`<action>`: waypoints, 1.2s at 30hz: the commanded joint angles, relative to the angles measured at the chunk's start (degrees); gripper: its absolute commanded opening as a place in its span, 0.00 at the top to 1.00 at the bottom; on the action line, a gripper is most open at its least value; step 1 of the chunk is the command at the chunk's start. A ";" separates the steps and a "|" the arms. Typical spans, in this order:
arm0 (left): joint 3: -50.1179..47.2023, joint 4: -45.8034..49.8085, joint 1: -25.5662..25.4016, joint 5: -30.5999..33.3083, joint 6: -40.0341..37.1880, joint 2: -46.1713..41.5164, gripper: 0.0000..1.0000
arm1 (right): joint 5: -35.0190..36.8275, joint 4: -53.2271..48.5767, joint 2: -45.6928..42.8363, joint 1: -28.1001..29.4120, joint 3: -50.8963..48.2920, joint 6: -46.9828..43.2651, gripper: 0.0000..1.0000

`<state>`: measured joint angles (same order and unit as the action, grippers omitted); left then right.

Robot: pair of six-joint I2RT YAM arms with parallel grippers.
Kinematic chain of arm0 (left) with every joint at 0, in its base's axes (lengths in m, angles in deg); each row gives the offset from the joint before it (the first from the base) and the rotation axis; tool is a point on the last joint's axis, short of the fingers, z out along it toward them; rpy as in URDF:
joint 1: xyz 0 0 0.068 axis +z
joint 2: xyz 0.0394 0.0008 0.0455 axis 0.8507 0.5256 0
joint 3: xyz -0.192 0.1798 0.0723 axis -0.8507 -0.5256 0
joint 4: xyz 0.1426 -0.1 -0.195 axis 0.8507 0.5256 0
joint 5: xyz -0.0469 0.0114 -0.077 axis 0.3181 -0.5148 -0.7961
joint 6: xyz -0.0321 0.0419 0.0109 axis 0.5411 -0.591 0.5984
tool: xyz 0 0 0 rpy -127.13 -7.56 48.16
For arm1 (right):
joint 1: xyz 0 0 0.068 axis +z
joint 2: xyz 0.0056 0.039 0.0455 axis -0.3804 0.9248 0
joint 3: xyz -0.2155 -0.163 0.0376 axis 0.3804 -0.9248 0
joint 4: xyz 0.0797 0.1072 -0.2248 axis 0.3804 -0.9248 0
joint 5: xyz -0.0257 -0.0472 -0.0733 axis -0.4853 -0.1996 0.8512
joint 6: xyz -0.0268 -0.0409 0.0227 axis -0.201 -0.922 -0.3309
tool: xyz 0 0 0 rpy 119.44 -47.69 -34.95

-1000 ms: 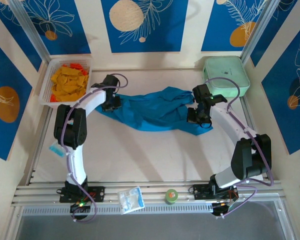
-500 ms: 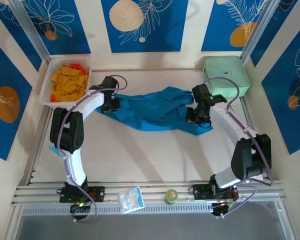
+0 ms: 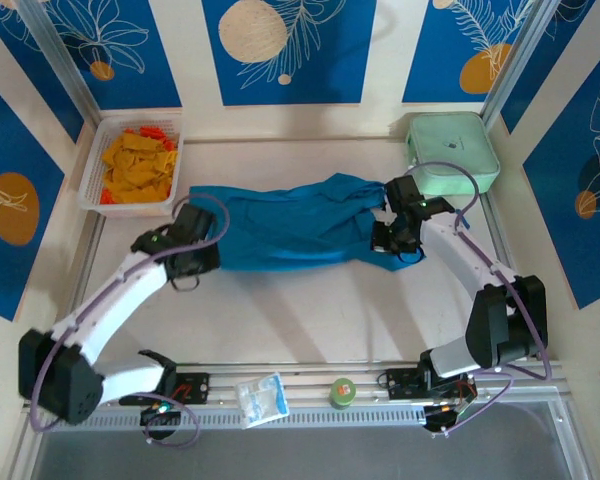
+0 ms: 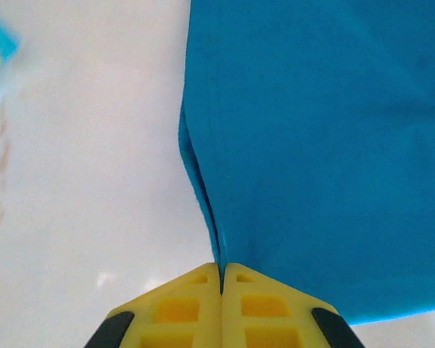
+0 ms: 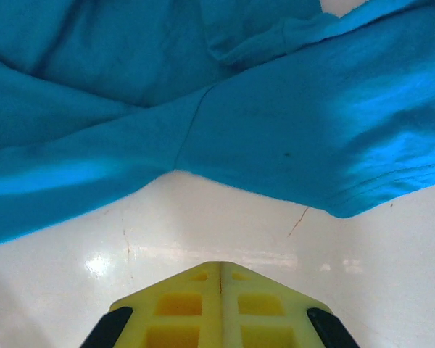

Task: Fold and stack the t-shirts

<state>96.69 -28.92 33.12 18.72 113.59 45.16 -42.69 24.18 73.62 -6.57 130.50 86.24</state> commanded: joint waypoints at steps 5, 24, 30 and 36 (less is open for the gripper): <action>-11.43 11.73 -0.85 -1.19 11.62 -19.21 0.98 | -1.47 0.69 -5.51 0.80 -6.37 5.29 0.87; 4.69 -5.11 -1.35 -2.21 0.27 8.37 0.26 | 2.79 4.71 2.20 2.57 -14.92 15.59 0.59; 19.77 -15.01 -1.36 -4.72 -6.04 30.84 0.25 | 4.00 6.27 8.49 3.76 -12.02 16.98 0.61; 36.13 -16.92 -1.29 -3.79 -10.14 51.82 0.31 | 5.64 3.45 9.11 4.44 -9.21 16.85 1.00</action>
<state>128.58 -44.55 32.14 14.63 107.17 91.87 -38.71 29.82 83.13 -2.76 119.90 102.48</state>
